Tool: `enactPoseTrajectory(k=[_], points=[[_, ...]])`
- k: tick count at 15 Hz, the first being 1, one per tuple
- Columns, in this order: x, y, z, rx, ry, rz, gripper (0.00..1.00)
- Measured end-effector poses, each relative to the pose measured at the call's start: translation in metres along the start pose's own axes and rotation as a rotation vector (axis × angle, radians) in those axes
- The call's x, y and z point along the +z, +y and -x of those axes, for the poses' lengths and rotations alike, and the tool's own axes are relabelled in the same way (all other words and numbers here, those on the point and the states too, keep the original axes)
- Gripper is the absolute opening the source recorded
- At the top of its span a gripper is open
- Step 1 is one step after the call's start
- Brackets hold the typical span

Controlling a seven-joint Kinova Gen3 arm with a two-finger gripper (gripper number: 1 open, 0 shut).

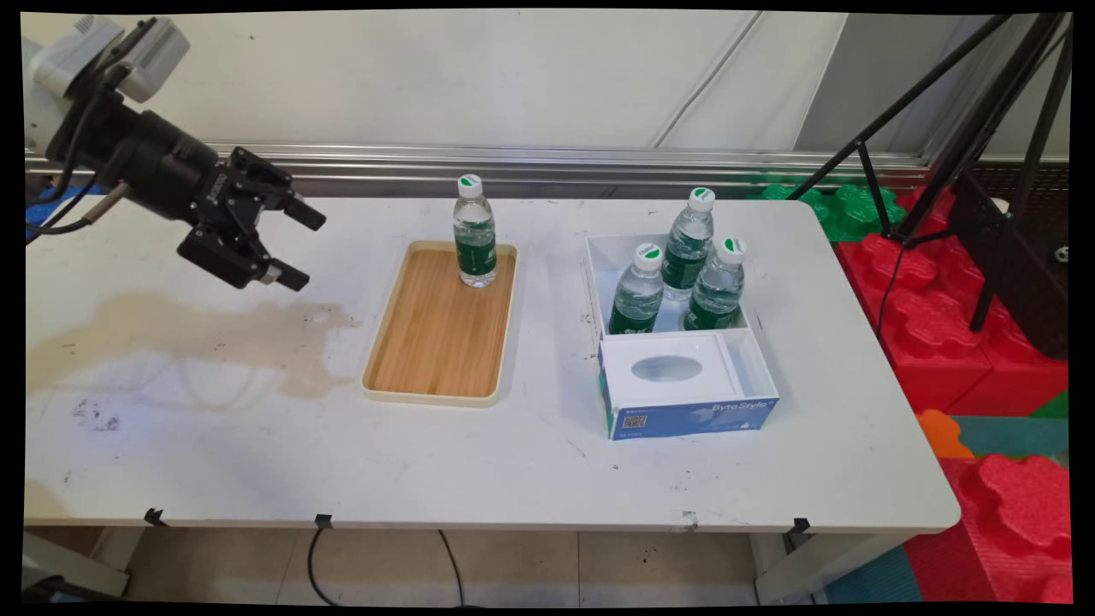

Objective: Pick up the green bottle from the white box

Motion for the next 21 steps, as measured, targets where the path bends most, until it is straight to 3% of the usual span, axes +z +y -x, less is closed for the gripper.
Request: enactPoseTrajectory(k=[12, 21], points=[[0.031, -0.013, -0.061, 0.033, 0.085, -0.025, 1.0], [0.087, -0.016, -0.11, 0.053, 0.111, -0.015, 1.0]])
